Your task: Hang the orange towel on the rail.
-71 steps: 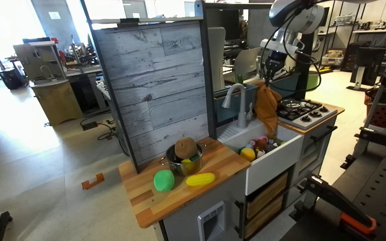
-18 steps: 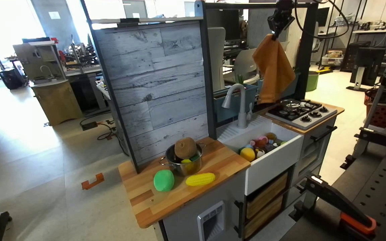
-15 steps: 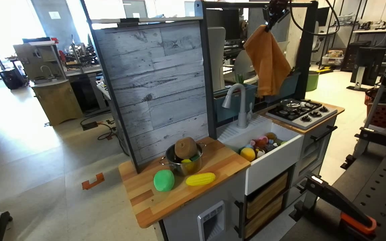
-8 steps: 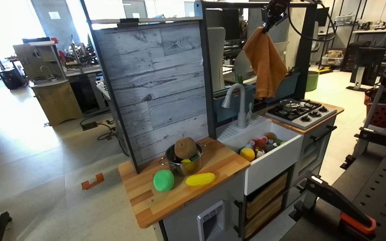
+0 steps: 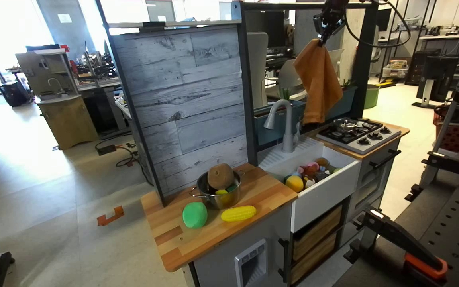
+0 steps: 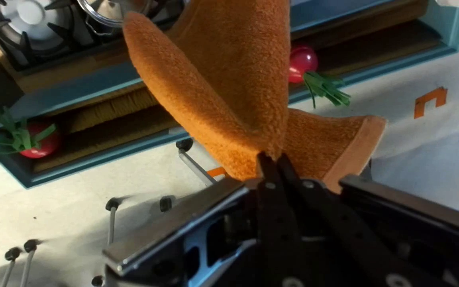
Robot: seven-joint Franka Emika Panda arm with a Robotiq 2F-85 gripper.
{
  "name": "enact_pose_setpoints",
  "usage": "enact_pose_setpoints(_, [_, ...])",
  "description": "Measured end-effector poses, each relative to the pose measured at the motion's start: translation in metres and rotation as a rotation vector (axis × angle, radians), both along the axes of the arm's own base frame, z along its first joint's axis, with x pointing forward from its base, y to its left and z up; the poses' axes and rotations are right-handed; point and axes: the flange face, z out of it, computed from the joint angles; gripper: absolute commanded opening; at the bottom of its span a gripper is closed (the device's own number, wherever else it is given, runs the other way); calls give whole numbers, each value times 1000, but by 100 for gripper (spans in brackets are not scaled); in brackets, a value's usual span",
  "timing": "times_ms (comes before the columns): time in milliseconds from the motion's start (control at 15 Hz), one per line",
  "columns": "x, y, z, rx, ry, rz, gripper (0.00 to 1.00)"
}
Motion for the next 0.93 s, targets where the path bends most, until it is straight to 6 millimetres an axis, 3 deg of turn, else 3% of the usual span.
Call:
enact_pose_setpoints(267, [-9, 1, -12, -99, 144, 66, 1])
enact_pose_setpoints(667, [-16, 49, -40, -158, 420, 149, 1])
enact_pose_setpoints(933, [-23, 48, -50, -197, 512, 186, 1])
